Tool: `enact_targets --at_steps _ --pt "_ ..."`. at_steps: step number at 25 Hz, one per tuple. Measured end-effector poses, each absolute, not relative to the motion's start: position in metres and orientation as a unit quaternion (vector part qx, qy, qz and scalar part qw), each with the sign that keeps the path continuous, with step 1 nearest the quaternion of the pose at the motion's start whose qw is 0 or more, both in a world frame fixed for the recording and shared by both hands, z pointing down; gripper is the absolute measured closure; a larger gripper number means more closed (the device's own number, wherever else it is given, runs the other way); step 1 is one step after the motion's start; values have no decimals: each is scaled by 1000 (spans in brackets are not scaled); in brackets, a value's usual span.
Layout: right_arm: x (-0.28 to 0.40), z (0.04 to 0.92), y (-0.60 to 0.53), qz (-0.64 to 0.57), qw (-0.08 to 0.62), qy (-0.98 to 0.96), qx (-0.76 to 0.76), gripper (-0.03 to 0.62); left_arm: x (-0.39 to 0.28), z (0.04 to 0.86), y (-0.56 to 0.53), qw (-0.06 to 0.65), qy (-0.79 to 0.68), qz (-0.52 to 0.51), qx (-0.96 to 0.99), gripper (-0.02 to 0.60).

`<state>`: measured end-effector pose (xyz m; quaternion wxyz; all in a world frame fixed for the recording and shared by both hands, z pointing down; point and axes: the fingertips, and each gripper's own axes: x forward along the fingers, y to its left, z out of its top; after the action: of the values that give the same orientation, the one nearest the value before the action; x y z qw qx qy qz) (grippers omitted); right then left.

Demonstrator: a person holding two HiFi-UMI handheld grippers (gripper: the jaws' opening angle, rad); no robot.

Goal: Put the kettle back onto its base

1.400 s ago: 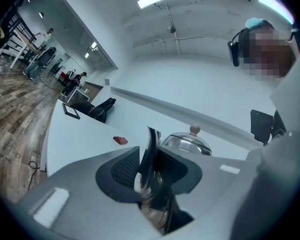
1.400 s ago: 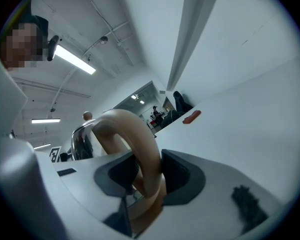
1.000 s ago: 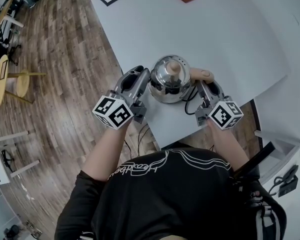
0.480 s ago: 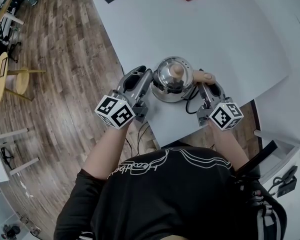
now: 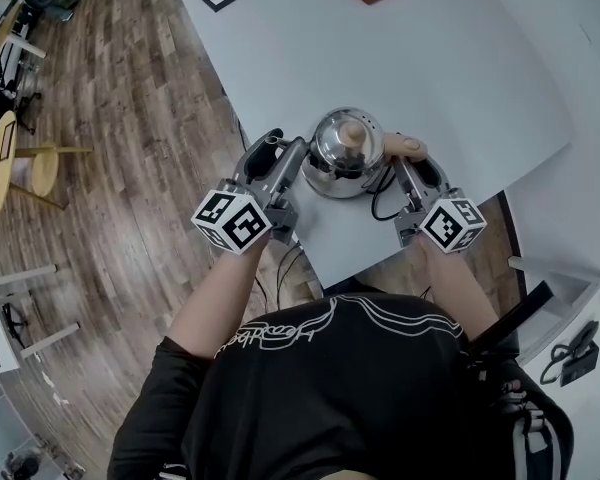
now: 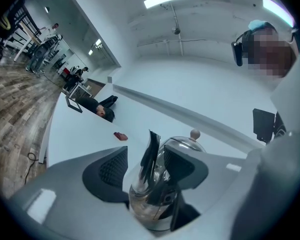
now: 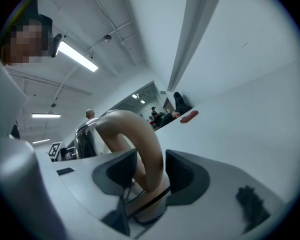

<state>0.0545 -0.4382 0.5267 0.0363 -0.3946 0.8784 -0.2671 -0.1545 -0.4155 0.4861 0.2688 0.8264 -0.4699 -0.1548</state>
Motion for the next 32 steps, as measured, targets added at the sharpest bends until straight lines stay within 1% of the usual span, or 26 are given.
enact_targets --at_steps 2,7,8,10,13,14,15,16,18,19,21,25,29,32 --pt "60 524 -434 -264 40 877 -400 414 -159 484 -411 272 -475 -161 821 353" --pt "84 512 -406 -259 38 870 -419 411 -158 474 -376 286 -459 -155 827 356" --pt "87 508 -398 -256 36 870 -419 411 -156 471 -368 288 -453 -152 830 373" --pt "84 494 -380 -250 35 877 -409 411 -151 460 -347 282 -439 -144 841 442" --pt "63 461 -345 -241 35 895 -374 412 -140 439 -311 252 -420 -118 864 553" --pt "53 448 -331 -234 31 903 -358 413 -134 432 -298 243 -411 -105 873 577" --pt "41 434 -315 -222 25 914 -339 414 -128 426 -286 236 -399 -91 881 577" --pt "28 419 -298 -208 17 925 -316 431 -122 421 -273 230 -387 -77 889 577" --pt "1 393 -259 -181 -4 947 -265 573 -112 409 -246 219 -369 -48 902 577" --pt "-12 384 -240 -172 -17 955 -241 588 -108 404 -233 211 -364 -33 907 577" --pt "-32 371 -209 -162 -43 963 -209 588 -103 394 -209 198 -357 -6 913 577" --pt "-48 370 -174 -151 -84 965 -199 588 -93 384 -173 184 -339 37 922 577" --pt "-54 377 -154 -175 -96 960 -196 588 -91 388 -149 174 -327 81 925 577" --pt "-59 380 -140 -173 -110 959 -196 588 -93 387 -136 178 -322 86 926 577"
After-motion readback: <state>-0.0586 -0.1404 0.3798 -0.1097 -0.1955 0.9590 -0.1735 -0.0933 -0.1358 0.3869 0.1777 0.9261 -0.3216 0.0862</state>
